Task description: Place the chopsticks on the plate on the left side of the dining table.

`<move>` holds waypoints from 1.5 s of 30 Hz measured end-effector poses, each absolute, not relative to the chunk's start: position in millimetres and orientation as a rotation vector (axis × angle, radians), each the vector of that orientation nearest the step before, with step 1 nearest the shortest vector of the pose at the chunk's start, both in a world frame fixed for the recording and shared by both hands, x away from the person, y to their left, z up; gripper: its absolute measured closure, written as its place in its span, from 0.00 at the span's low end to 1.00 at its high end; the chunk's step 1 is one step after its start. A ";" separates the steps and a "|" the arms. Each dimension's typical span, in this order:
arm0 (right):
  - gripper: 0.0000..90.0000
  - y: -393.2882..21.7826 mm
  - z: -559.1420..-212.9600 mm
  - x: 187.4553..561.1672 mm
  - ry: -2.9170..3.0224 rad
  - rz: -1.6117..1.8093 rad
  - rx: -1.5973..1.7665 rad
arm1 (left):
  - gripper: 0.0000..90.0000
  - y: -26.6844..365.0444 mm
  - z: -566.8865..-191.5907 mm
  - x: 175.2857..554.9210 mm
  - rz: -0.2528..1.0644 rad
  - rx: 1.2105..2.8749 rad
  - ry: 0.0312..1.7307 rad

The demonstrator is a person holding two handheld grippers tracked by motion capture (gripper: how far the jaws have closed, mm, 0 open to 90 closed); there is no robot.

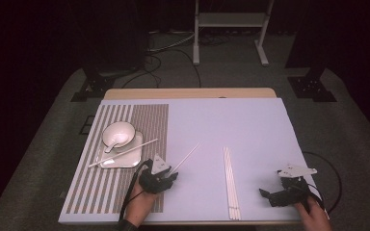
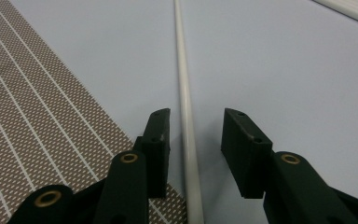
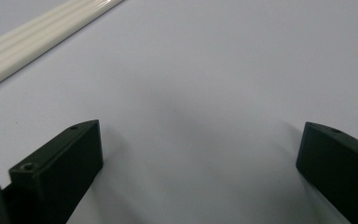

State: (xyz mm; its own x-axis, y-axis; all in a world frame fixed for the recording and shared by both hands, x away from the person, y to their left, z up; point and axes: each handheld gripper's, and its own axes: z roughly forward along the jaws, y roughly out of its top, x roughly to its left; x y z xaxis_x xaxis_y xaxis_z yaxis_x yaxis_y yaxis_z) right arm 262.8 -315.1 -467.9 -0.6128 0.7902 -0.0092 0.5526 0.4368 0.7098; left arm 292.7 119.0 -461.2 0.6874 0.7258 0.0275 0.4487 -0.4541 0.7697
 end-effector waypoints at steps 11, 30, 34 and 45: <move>0.00 -315.0 -467.9 262.9 2.354 0.974 1.148 | 0.83 119.9 -461.2 293.8 0.456 2.111 0.915; 0.00 -315.0 -467.9 262.9 2.354 0.974 1.148 | 0.94 122.0 -460.9 297.5 0.426 2.100 0.932; 0.00 -315.0 -467.9 262.9 2.354 0.975 1.149 | 0.94 122.7 -460.6 298.1 0.416 2.099 0.933; 0.00 -315.0 -467.9 262.9 2.353 0.975 1.149 | 0.94 124.2 -457.7 297.2 0.396 2.093 0.920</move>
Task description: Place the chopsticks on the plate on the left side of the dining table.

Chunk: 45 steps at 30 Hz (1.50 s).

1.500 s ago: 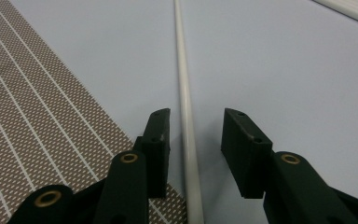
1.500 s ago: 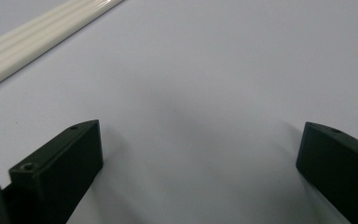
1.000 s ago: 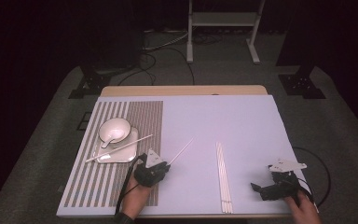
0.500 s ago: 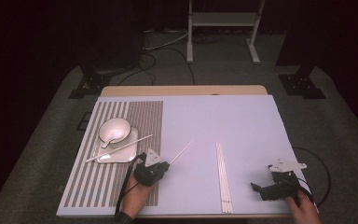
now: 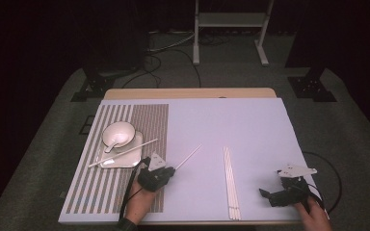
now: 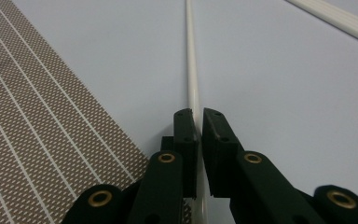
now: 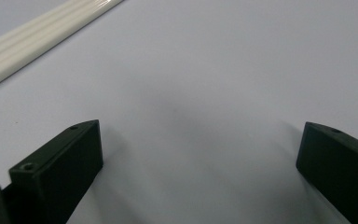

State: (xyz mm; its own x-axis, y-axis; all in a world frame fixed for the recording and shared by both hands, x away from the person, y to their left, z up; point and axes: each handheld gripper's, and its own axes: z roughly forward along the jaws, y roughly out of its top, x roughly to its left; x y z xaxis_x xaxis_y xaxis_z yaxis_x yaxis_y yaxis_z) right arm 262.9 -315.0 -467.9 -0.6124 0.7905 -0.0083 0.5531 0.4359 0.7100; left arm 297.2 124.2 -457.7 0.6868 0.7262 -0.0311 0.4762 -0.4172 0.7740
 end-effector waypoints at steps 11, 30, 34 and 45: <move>0.00 -315.1 -467.9 262.9 2.354 0.974 1.148 | 0.94 133.0 -449.3 293.7 0.393 2.065 0.914; 0.00 -315.1 -467.9 263.0 2.355 0.974 1.149 | 0.94 166.4 -436.3 284.9 0.397 2.068 0.927; 0.00 -315.1 -467.8 263.0 2.355 0.974 1.150 | 0.94 173.3 -435.4 283.0 0.403 2.066 0.940; 0.00 -315.0 -467.8 263.1 2.356 0.974 1.150 | 0.94 196.3 -433.6 281.1 0.437 2.059 0.994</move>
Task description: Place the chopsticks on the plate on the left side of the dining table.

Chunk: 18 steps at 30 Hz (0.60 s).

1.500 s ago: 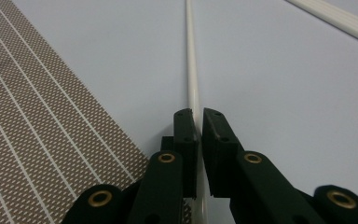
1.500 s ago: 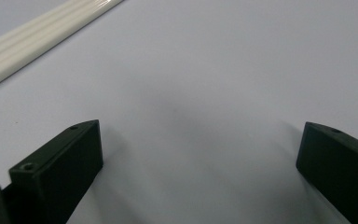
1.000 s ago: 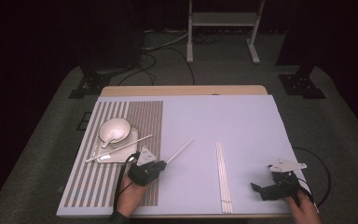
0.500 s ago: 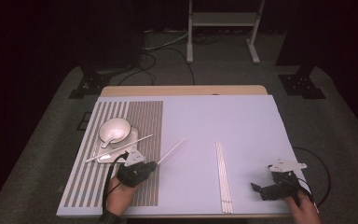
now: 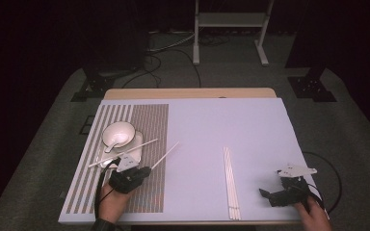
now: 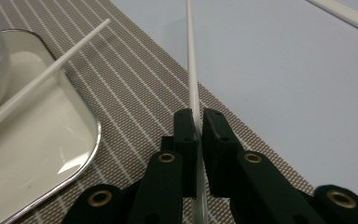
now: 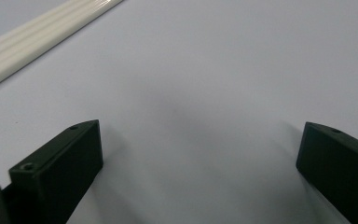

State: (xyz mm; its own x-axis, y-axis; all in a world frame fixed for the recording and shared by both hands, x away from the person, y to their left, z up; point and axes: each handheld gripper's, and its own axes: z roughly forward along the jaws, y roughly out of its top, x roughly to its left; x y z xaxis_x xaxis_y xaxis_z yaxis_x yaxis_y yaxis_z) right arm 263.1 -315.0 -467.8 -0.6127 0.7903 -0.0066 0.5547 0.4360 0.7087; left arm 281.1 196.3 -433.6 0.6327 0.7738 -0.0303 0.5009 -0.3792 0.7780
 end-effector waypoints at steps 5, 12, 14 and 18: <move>0.00 -315.1 -467.8 263.1 2.356 0.974 1.150 | 0.94 205.4 -433.5 281.2 0.450 2.049 1.019; 0.00 -315.1 -467.8 263.1 2.356 0.974 1.150 | 0.94 218.0 -435.9 283.5 0.464 2.043 1.060; 0.00 -315.1 -467.8 263.1 2.356 0.974 1.150 | 0.94 221.6 -436.2 283.9 0.470 2.040 1.071; 0.00 -315.0 -467.8 263.1 2.355 0.975 1.151 | 0.94 228.7 -436.7 284.3 0.477 2.031 1.092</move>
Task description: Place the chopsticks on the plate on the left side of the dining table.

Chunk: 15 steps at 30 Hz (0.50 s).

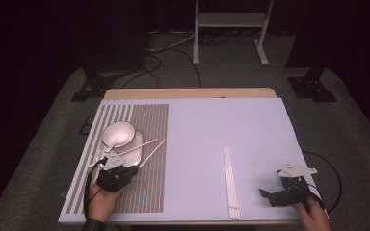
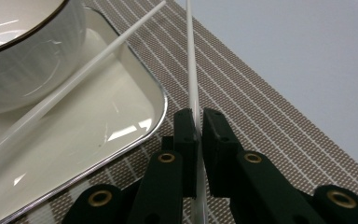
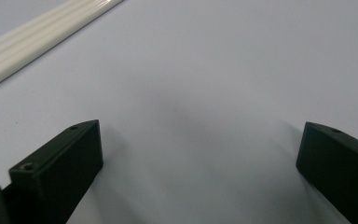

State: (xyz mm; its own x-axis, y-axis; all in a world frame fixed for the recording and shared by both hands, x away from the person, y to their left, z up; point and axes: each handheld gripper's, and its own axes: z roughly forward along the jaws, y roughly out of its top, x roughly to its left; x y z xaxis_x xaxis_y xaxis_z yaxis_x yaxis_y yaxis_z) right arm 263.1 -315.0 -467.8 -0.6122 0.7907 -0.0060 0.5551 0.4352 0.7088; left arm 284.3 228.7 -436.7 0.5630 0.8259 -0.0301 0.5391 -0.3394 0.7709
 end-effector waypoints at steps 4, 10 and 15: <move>0.00 -315.0 -467.8 263.1 2.355 0.975 1.152 | 0.94 234.5 -438.1 285.5 0.479 2.026 1.110; 0.00 -315.1 -467.8 263.2 2.356 0.974 1.150 | 0.94 240.7 -437.6 286.0 0.490 2.015 1.129; 0.00 -315.0 -467.8 263.1 2.355 0.975 1.151 | 0.94 243.0 -437.7 286.7 0.493 2.004 1.136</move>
